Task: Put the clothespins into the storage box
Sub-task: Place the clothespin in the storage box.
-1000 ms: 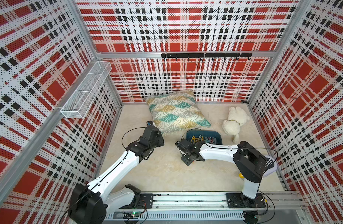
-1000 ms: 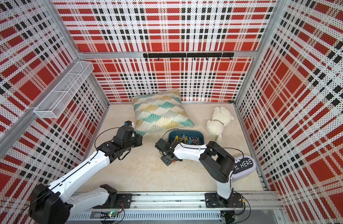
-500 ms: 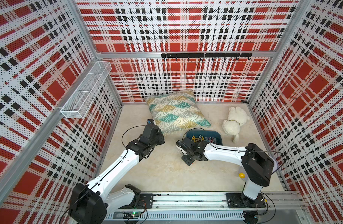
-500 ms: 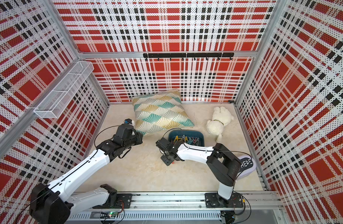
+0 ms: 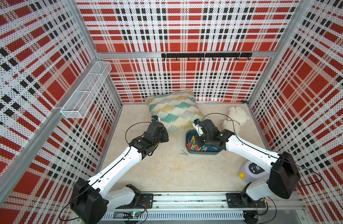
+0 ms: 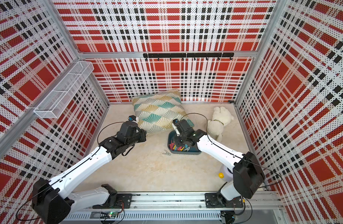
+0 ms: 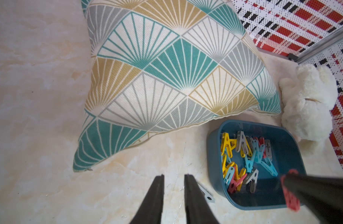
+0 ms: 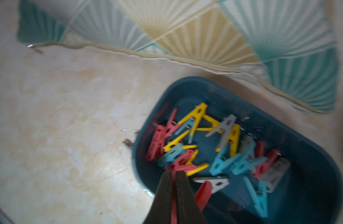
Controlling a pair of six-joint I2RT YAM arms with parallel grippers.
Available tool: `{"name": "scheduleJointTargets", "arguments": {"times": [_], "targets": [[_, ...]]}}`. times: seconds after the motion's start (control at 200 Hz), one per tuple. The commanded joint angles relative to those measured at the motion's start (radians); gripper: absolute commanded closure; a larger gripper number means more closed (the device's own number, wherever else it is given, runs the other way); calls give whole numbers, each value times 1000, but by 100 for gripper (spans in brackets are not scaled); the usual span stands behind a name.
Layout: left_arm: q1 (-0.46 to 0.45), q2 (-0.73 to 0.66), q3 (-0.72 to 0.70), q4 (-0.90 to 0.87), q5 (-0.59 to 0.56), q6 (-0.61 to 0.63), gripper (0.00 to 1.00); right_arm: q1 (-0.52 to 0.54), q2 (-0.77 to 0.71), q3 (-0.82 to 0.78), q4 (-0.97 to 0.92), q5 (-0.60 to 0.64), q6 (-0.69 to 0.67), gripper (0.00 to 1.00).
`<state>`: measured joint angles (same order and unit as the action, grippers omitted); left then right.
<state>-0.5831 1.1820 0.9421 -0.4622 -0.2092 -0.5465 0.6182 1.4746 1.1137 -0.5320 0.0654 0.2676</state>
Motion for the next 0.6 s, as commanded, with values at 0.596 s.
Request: {"name": "scheduleJointTargets", "arguments": {"times": [0.596], "targets": [[-126,19,29,-23,-85,-30,75,-230,157,-109,142,117,56,88]]}}
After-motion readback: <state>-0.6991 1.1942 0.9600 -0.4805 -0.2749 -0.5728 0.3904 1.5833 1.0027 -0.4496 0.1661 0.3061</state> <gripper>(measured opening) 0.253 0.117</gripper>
